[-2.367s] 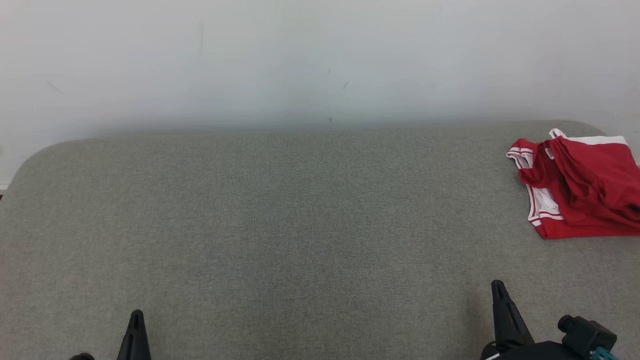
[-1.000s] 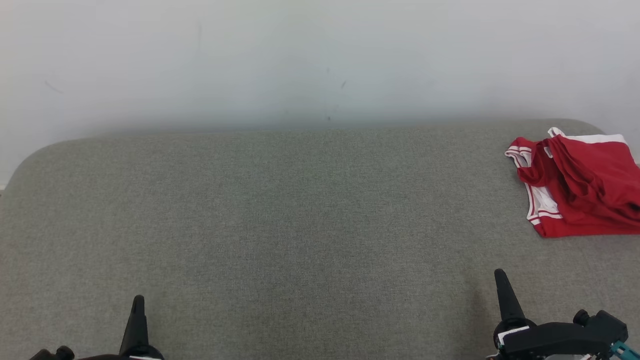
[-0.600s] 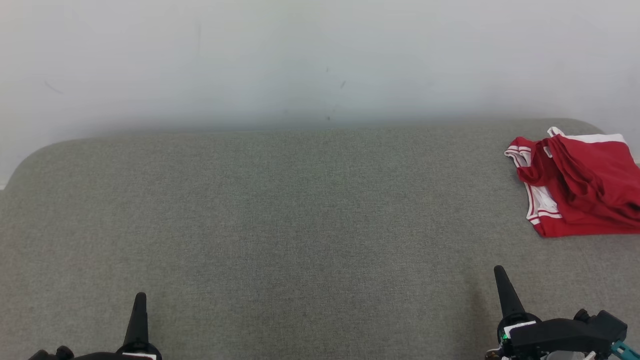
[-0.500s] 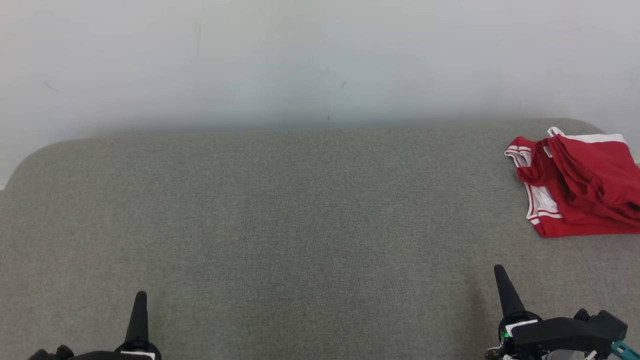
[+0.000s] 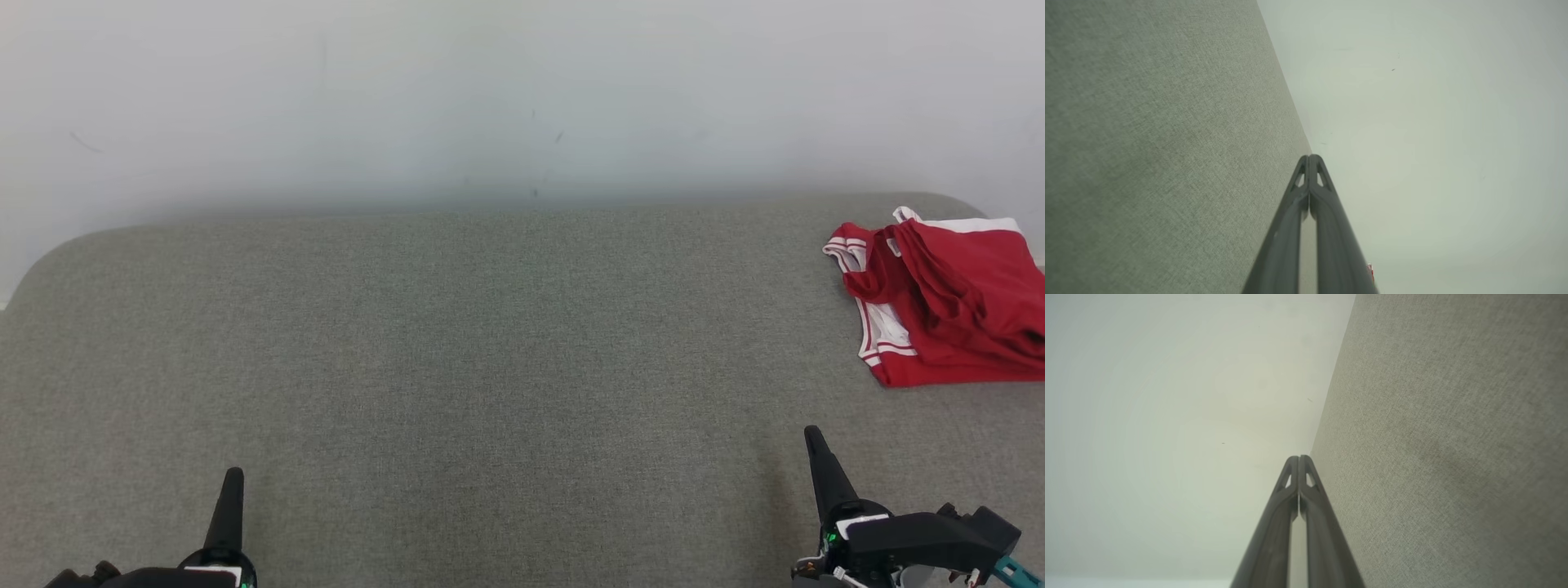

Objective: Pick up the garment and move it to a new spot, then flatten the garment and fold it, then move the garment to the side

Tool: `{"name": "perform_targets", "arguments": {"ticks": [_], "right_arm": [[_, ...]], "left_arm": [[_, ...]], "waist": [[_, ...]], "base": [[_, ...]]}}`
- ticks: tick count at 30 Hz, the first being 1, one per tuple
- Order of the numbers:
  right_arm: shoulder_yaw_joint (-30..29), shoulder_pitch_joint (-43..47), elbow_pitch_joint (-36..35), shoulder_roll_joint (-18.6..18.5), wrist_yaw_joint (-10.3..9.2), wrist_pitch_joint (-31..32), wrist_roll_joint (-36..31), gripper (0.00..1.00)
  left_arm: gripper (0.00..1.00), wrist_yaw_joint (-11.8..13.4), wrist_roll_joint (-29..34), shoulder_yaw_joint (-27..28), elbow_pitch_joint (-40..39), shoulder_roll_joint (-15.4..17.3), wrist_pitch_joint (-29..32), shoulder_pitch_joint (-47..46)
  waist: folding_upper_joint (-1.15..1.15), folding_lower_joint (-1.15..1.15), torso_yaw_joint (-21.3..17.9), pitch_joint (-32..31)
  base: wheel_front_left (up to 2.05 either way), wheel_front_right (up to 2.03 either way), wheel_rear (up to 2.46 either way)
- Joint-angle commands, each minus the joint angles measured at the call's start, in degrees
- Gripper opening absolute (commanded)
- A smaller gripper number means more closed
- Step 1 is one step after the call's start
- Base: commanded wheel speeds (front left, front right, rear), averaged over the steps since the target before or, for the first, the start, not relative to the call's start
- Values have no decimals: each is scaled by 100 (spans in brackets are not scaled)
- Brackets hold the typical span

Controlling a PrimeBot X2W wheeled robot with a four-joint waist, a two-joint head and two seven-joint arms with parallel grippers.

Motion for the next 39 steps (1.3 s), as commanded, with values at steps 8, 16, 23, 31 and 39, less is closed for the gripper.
{"name": "perform_targets", "arguments": {"ticks": [8,16,23,31,39], "right_arm": [[-36,-104,-4,25,-9,110,457,0],[-57,-130,7,32,-10,198,772,0],[-71,-157,17,38,-11,267,1069,0],[-91,-187,30,48,-12,347,1379,0],[-96,-194,33,50,-12,372,1456,0]], "left_arm": [[0,-35,-464,26,5,22,120,-133],[0,-45,-784,33,15,23,205,-169],[0,-55,-1097,39,25,23,278,-202],[0,-53,-1439,46,37,23,364,-226],[0,-50,-1517,47,41,23,377,-237]], "waist": [[0,0,-4,3],[0,0,-8,6],[0,0,-12,8],[0,0,-16,11],[0,0,-17,12]], "base": [[0,0,0],[0,0,0],[0,0,0],[0,0,0],[0,0,0]]}}
